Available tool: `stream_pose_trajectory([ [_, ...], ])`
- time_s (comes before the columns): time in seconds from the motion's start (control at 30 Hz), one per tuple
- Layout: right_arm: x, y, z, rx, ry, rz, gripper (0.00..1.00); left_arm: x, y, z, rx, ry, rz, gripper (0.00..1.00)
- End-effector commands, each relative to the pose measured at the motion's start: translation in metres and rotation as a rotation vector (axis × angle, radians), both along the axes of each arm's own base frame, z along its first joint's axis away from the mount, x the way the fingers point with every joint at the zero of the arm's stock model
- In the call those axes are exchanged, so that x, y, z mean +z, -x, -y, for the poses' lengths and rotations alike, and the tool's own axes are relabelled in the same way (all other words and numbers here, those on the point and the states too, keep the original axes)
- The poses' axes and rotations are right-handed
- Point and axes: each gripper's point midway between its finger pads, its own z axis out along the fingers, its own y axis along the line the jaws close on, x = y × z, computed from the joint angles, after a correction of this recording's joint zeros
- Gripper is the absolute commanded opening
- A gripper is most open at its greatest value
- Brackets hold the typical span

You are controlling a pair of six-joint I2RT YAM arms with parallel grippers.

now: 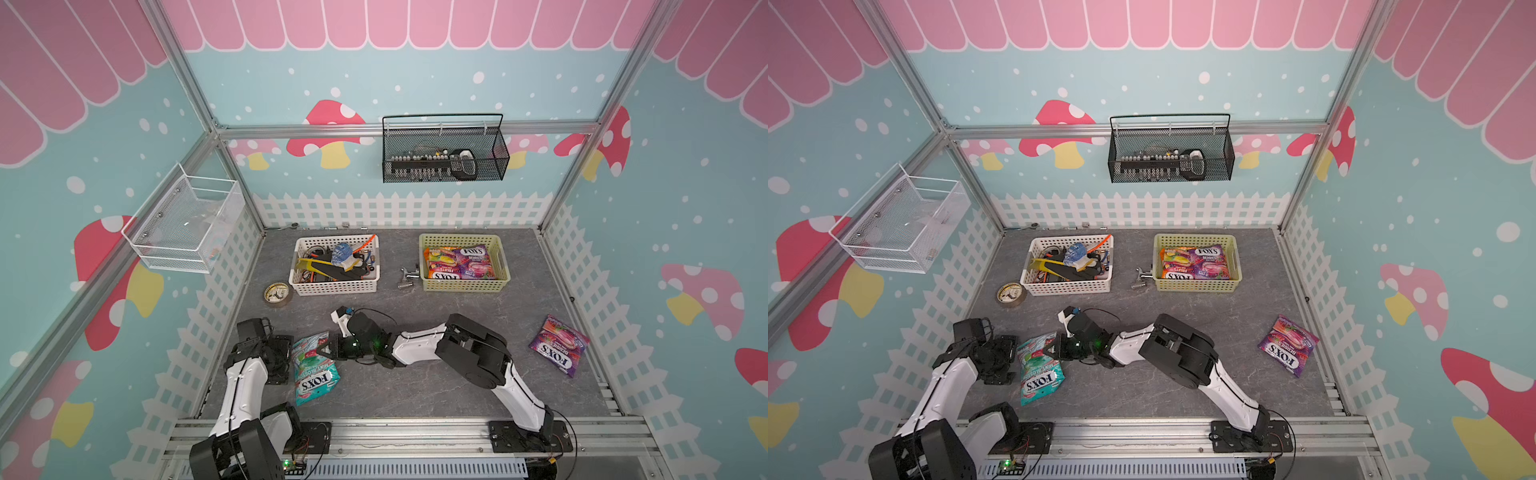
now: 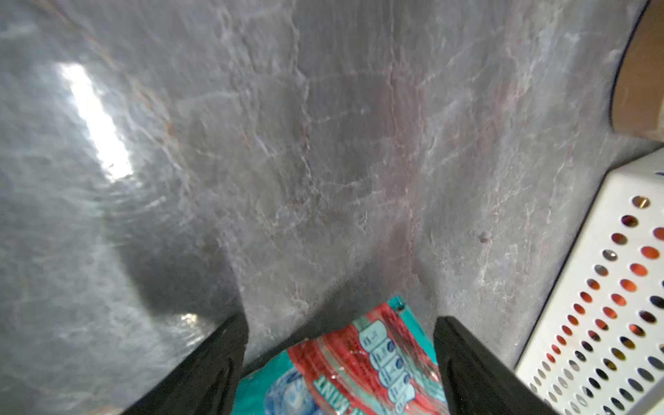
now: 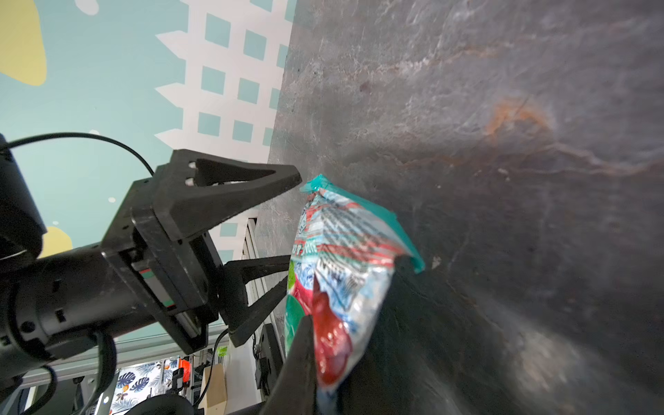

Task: Put the candies in the basket
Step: Pick up the candy at the center of the board, then place the candy in the basket.

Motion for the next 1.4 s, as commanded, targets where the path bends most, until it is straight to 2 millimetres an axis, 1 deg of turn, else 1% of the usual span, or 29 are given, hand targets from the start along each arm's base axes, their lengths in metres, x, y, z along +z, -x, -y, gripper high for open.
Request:
stream_pose_trajectory([
  [0.0, 0.041, -0.006, 0.001, 0.006, -0.082, 0.099, 0.00, 0.000, 0.006, 0.007, -0.020, 0.026, -0.031, 0.87],
  [0.1, 0.050, -0.013, 0.012, -0.013, -0.068, 0.143, 0.00, 0.009, 0.000, 0.005, -0.043, -0.002, -0.005, 0.88],
  [0.2, 0.060, -0.024, 0.031, -0.047, -0.044, 0.203, 0.00, 0.025, -0.010, -0.002, -0.074, -0.072, 0.038, 0.90],
  [0.33, 0.080, -0.033, 0.061, -0.097, 0.001, 0.282, 0.00, 0.059, -0.033, -0.014, -0.156, -0.220, 0.138, 0.92],
  [0.37, 0.082, -0.034, 0.068, -0.104, 0.024, 0.303, 0.00, 0.070, -0.039, -0.016, -0.180, -0.265, 0.167, 0.93],
  [0.4, 0.096, -0.034, 0.075, -0.114, 0.020, 0.328, 0.00, 0.079, -0.045, -0.016, -0.208, -0.299, 0.196, 0.93],
  [0.43, 0.100, -0.034, 0.082, -0.123, 0.036, 0.352, 0.00, 0.089, -0.052, -0.015, -0.244, -0.329, 0.237, 0.94],
  [0.5, 0.109, -0.037, 0.096, -0.147, 0.066, 0.386, 0.00, 0.110, -0.070, -0.003, -0.354, -0.361, 0.355, 0.94],
  [0.6, 0.119, -0.042, 0.117, -0.184, 0.104, 0.411, 0.00, 0.139, -0.091, 0.027, -0.543, -0.386, 0.538, 0.97],
  [0.63, 0.123, -0.044, 0.124, -0.193, 0.113, 0.417, 0.00, 0.148, -0.096, 0.039, -0.608, -0.391, 0.604, 0.99],
  [0.67, 0.126, -0.047, 0.130, -0.201, 0.124, 0.426, 0.00, 0.155, -0.099, 0.049, -0.662, -0.399, 0.653, 0.99],
  [0.77, 0.146, -0.059, 0.155, -0.250, 0.158, 0.477, 0.00, 0.174, -0.104, 0.078, -0.790, -0.428, 0.773, 0.99],
  [0.83, 0.159, -0.071, 0.174, -0.290, 0.198, 0.513, 0.00, 0.187, -0.103, 0.103, -0.910, -0.435, 0.868, 0.99],
  [0.93, 0.177, -0.090, 0.205, -0.357, 0.256, 0.571, 0.00, 0.206, -0.094, 0.142, -1.093, -0.419, 1.014, 0.99],
  [1.03, 0.192, -0.111, 0.242, -0.437, 0.289, 0.608, 0.00, 0.218, -0.087, 0.172, -1.231, -0.430, 1.105, 0.99],
  [1.13, 0.202, -0.135, 0.276, -0.492, 0.322, 0.629, 0.00, 0.228, -0.076, 0.204, -1.386, -0.414, 1.183, 0.99],
  [1.23, 0.209, -0.156, 0.302, -0.521, 0.367, 0.650, 0.00, 0.227, -0.067, 0.225, -1.482, -0.386, 1.222, 0.99],
  [1.3, 0.212, -0.170, 0.318, -0.524, 0.388, 0.659, 0.00, 0.224, -0.061, 0.229, -1.513, -0.369, 1.246, 0.99],
  [1.37, 0.211, -0.187, 0.334, -0.543, 0.438, 0.667, 0.00, 0.224, -0.061, 0.228, -1.506, -0.378, 1.252, 0.99],
])
